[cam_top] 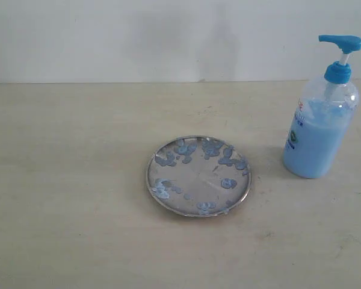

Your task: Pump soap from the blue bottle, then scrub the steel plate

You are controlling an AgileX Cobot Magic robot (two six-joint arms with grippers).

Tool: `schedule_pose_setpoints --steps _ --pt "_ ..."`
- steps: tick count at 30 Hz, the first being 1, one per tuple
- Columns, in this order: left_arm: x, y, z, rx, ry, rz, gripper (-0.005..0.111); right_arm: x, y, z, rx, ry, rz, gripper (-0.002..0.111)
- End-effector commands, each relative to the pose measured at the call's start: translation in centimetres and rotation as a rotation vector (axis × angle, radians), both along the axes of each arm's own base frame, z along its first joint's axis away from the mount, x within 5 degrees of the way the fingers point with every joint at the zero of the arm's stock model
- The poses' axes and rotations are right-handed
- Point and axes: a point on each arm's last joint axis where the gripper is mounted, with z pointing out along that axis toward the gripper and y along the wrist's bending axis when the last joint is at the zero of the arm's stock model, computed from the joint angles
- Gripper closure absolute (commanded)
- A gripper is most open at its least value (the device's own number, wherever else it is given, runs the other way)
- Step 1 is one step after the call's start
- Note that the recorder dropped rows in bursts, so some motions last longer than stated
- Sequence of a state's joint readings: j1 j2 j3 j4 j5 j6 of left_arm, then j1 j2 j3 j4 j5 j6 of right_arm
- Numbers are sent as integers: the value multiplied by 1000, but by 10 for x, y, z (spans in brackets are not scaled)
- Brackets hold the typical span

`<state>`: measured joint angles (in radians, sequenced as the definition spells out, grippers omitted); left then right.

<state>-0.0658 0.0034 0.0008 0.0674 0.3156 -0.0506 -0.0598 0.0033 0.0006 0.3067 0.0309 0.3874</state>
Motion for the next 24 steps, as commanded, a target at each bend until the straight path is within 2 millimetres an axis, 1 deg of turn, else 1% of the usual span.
schedule_pose_setpoints --steps 1,3,5,6,7,8,10,11,13,15,17,18,19,20,24 --pt "0 0 1 -5 -15 -7 102 -1 -2 7 109 -81 -13 108" --pt "0 0 1 -5 -15 -7 102 -2 -4 13 -7 -143 -47 108" --pt "0 0 2 -5 -17 -7 102 -7 -8 28 -167 -301 -128 108" --pt "0 0 2 -5 -17 -7 102 -3 -5 29 -340 -258 -127 106" --pt "0 0 2 -5 -17 -7 102 5 -2 37 -511 -161 -89 102" --pt "0 0 2 -5 -17 -7 102 16 1 39 -643 -52 -44 96" --pt "0 0 2 -5 -17 -7 102 32 2 38 -750 43 9 87" --pt "0 0 2 -5 -17 -7 102 44 3 35 -793 100 46 81" --pt "0 0 2 -5 -17 -7 102 61 5 29 -872 150 110 66" --pt "0 0 1 -5 -15 -7 102 77 6 18 -945 227 174 46" --pt "0 -1 2 -5 -17 -7 102 91 5 8 -997 299 226 19" --pt "0 -1 2 -5 -17 -7 102 97 5 6 -990 321 242 8" --pt "0 -1 2 -5 -17 -7 102 103 6 5 -980 323 253 3" --pt "0 -1 2 -5 -17 -7 102 110 7 1 -969 329 272 3" --pt "0 -1 2 -5 -17 -7 102 130 11 0 -944 256 299 3"
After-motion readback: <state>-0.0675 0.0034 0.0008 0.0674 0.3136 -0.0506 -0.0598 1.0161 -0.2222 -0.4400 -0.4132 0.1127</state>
